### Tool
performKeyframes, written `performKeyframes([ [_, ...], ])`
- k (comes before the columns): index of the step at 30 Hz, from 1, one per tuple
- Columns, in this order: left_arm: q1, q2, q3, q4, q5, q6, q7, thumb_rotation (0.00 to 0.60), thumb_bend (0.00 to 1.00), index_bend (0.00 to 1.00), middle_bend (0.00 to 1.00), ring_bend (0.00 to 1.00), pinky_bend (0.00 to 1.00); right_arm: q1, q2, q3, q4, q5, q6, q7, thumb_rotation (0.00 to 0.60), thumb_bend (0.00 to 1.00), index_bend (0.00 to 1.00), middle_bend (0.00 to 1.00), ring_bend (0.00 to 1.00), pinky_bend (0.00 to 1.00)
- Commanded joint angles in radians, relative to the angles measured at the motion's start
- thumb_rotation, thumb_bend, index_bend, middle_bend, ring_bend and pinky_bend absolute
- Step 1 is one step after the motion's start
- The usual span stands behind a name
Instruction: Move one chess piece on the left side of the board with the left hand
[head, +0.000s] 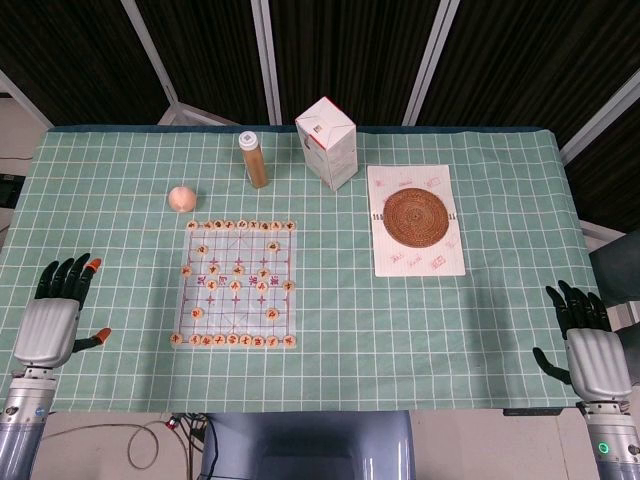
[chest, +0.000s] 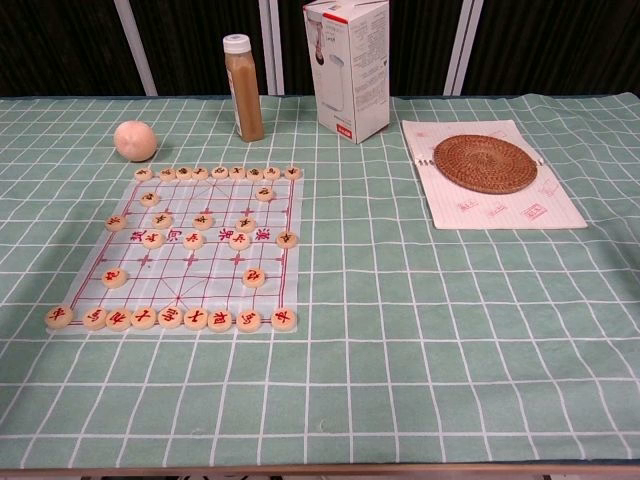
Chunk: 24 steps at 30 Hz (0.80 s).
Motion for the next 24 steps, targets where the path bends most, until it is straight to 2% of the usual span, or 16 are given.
performKeyframes([
  [1, 0.001, 0.0, -0.002, -0.001, -0.001, -0.005, 0.005, 0.6, 0.01, 0.0, 0.0, 0.0, 0.0, 0.0, 0.0, 0.0, 0.0, 0.0, 0.0, 0.0, 0.6, 0.34, 0.0, 0.0, 0.0, 0.0],
  [7, 0.0, 0.0, -0.009, -0.016, -0.012, -0.019, 0.018, 0.6, 0.01, 0.0, 0.02, 0.0, 0.01, 0.0, 0.0, -0.001, -0.002, -0.002, 0.0, 0.0, 0.6, 0.34, 0.0, 0.0, 0.0, 0.0],
  [8, -0.002, 0.0, -0.011, -0.02, -0.014, -0.022, 0.021, 0.6, 0.01, 0.0, 0.03, 0.0, 0.03, 0.0, 0.001, -0.001, -0.003, -0.002, 0.0, 0.0, 0.6, 0.34, 0.0, 0.0, 0.0, 0.0],
  [10, -0.008, -0.002, -0.021, -0.026, -0.019, -0.027, 0.037, 0.6, 0.01, 0.0, 0.11, 0.06, 0.12, -0.001, 0.001, -0.001, -0.005, -0.001, 0.001, 0.0, 0.6, 0.34, 0.0, 0.0, 0.0, 0.0],
  [11, -0.013, -0.004, -0.025, -0.027, -0.024, -0.032, 0.05, 0.6, 0.01, 0.0, 0.16, 0.1, 0.16, -0.001, 0.001, -0.001, -0.006, 0.0, 0.0, 0.0, 0.6, 0.34, 0.0, 0.0, 0.0, 0.0],
  [12, -0.02, -0.006, -0.03, -0.028, -0.03, -0.039, 0.068, 0.6, 0.02, 0.0, 0.26, 0.2, 0.26, -0.001, 0.001, -0.001, -0.007, 0.001, -0.001, 0.0, 0.6, 0.34, 0.0, 0.0, 0.0, 0.0],
  [14, -0.036, -0.016, -0.046, -0.029, -0.048, -0.054, 0.108, 0.6, 0.04, 0.0, 0.57, 0.47, 0.49, 0.0, 0.002, 0.0, -0.007, 0.004, -0.003, 0.0, 0.6, 0.34, 0.0, 0.0, 0.0, 0.0],
  [16, -0.053, -0.027, -0.061, -0.029, -0.064, -0.072, 0.133, 0.6, 0.06, 0.03, 0.79, 0.69, 0.66, 0.0, 0.002, 0.001, -0.007, 0.006, -0.005, 0.001, 0.6, 0.34, 0.0, 0.0, 0.0, 0.0],
  [17, -0.063, -0.032, -0.069, -0.031, -0.075, -0.085, 0.146, 0.6, 0.06, 0.05, 0.85, 0.75, 0.72, 0.0, 0.002, 0.001, -0.007, 0.008, -0.006, 0.0, 0.6, 0.34, 0.0, 0.0, 0.0, 0.0],
  [19, -0.095, -0.044, -0.086, -0.047, -0.114, -0.137, 0.175, 0.6, 0.08, 0.14, 0.95, 0.85, 0.82, 0.001, 0.002, 0.001, -0.008, 0.01, -0.008, -0.002, 0.6, 0.34, 0.0, 0.0, 0.0, 0.0],
  [22, -0.139, -0.053, -0.104, -0.055, -0.154, -0.197, 0.231, 0.6, 0.12, 0.29, 1.0, 0.93, 0.91, 0.002, 0.002, 0.001, -0.007, 0.01, -0.01, -0.002, 0.6, 0.34, 0.0, 0.0, 0.0, 0.0],
  [24, -0.176, -0.068, -0.122, -0.058, -0.2, -0.243, 0.276, 0.6, 0.15, 0.34, 1.0, 0.95, 0.94, 0.003, 0.003, 0.002, -0.006, 0.012, -0.012, 0.001, 0.6, 0.34, 0.0, 0.0, 0.0, 0.0],
])
